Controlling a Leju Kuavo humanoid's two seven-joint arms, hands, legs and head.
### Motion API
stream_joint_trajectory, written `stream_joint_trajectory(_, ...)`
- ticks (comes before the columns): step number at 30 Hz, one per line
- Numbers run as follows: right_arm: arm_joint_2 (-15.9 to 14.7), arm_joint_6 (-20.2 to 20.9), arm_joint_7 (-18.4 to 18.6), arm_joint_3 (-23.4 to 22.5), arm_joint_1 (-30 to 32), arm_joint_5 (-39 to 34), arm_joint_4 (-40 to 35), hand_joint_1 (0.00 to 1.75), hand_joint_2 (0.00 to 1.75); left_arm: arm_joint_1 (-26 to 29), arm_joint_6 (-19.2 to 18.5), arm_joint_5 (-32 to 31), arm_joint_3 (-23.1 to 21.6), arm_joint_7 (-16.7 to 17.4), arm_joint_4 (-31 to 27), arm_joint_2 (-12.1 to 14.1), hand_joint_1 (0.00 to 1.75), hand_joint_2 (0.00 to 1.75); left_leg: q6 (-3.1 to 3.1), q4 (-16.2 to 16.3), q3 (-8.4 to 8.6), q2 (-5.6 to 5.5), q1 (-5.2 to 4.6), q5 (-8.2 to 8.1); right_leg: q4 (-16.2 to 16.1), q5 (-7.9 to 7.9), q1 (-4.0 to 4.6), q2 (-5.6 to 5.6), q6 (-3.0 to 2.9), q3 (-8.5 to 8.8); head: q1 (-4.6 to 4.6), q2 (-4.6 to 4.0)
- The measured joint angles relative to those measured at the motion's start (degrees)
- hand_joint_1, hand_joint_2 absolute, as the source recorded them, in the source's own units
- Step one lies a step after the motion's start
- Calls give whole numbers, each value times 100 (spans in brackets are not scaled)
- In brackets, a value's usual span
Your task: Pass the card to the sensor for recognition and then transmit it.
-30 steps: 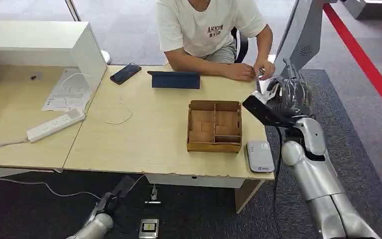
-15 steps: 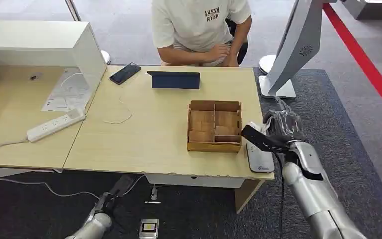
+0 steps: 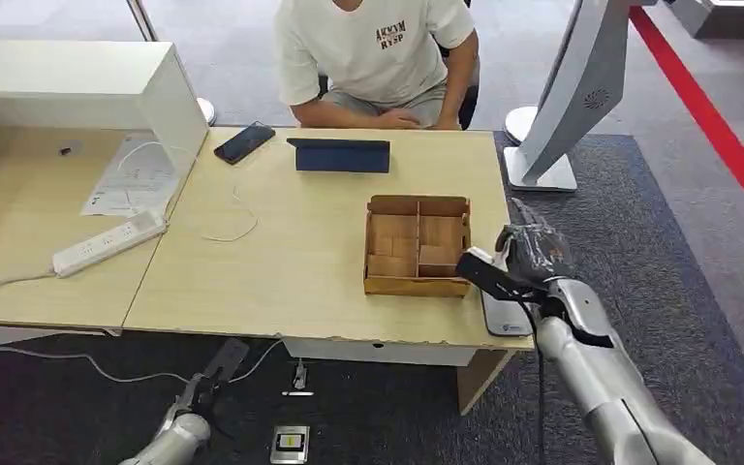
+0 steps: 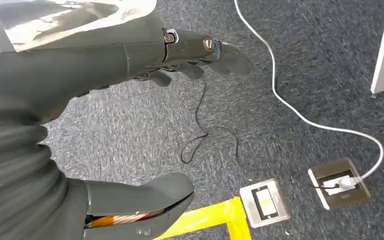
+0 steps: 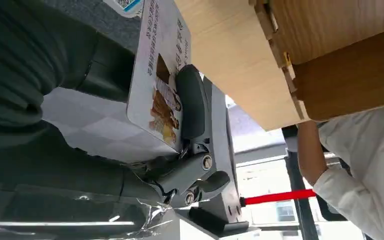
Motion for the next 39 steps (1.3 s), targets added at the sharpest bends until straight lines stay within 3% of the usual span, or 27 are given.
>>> stream_joint_trajectory(17,278,63,-103,273,-303,-195,748,175,175,0,22,168,24,-90,0,103,0,175,0,0,0,0,0,0,0,0,0,0,0,-1,0,0)
stream_joint_trajectory(39,265,-138,-212,361,-546,-645,1447,175,175,59,28,531,96,-302,11,295,0,175,0,0,0,1,0,0,0,0,0,0,0,-2,0,0)
